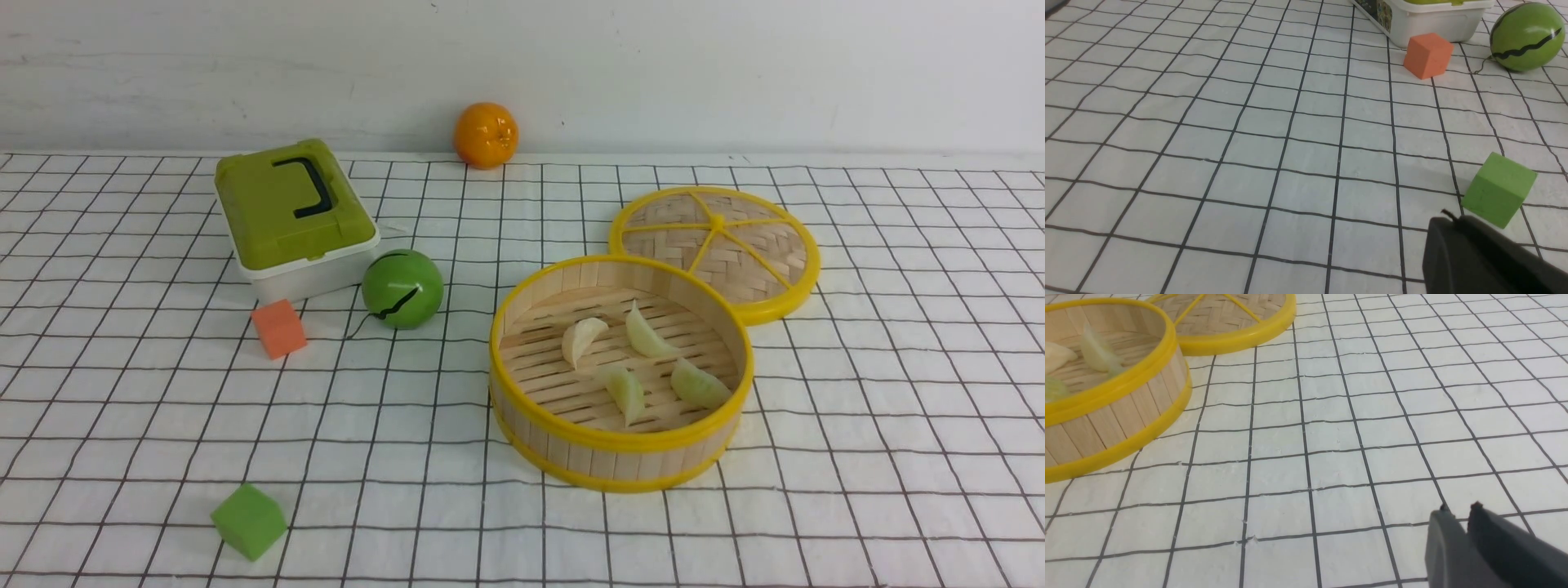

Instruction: Put the dumplings into the steamer on the table with the white tablecloth.

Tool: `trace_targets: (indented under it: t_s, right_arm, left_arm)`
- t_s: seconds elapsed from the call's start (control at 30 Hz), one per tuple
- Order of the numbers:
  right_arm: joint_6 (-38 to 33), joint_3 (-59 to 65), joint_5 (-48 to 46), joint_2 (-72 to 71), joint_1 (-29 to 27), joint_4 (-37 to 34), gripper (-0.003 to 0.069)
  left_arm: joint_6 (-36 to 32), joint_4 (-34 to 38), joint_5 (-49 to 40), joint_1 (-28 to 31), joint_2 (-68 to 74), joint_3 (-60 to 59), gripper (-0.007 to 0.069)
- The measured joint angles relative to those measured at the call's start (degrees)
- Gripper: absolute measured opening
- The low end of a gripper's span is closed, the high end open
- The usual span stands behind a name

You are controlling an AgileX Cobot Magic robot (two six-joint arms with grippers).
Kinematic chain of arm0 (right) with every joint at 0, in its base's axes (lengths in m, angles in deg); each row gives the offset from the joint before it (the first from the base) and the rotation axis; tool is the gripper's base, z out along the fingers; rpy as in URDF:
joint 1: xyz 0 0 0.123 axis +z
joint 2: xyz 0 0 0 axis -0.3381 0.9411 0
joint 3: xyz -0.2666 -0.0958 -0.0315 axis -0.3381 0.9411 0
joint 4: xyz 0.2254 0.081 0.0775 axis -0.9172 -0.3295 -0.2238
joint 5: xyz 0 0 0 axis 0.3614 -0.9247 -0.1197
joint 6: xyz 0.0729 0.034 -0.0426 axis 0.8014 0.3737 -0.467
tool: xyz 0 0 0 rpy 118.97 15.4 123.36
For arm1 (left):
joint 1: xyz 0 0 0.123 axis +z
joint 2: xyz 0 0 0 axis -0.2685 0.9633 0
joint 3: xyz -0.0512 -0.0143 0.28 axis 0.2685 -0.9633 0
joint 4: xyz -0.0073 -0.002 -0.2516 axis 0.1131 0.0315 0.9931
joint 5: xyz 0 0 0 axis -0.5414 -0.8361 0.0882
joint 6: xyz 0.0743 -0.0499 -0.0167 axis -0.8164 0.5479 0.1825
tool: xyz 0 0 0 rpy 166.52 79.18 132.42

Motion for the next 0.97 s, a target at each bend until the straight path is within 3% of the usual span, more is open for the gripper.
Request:
trace_targets:
  t_s: [0.97]
  right_arm:
    - [0.0, 0.0, 0.0, 0.0, 0.0, 0.0, 0.0099]
  left_arm:
    - [0.0, 0.0, 0.0, 0.0, 0.0, 0.0, 0.0]
